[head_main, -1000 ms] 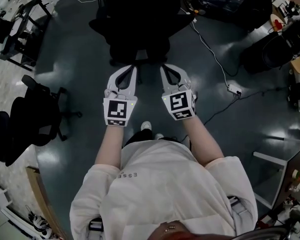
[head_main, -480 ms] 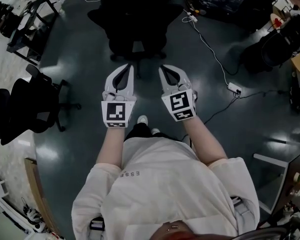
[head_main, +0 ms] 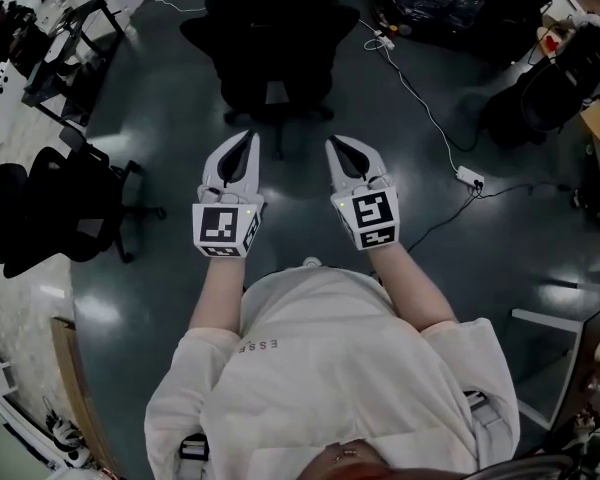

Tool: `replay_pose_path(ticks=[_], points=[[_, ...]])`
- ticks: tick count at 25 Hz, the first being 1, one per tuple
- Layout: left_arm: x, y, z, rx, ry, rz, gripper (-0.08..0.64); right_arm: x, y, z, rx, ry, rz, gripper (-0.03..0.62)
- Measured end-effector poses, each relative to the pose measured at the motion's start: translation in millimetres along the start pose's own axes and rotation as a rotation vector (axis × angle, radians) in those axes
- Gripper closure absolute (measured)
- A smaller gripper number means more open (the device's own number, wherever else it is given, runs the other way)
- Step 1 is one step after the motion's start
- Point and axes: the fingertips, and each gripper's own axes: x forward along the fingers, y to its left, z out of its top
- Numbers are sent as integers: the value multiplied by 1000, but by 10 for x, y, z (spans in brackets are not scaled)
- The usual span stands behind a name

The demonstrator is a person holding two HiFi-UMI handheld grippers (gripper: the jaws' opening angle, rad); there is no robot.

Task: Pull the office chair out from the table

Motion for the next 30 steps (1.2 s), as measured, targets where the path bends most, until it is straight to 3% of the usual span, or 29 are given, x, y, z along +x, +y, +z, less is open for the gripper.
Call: replay_pose_path(ticks=[5,11,30], points=[[-124,-30,149,-41,-11,-26,544,-64,99,112,19,-24,-13,601],[-267,-20,225,-12,-25,-46,545,-71,229,72,83,-17,-15,601],[-490,101,138,-7,-11,-56,543,-179,299,80,71,-17,-72,601]])
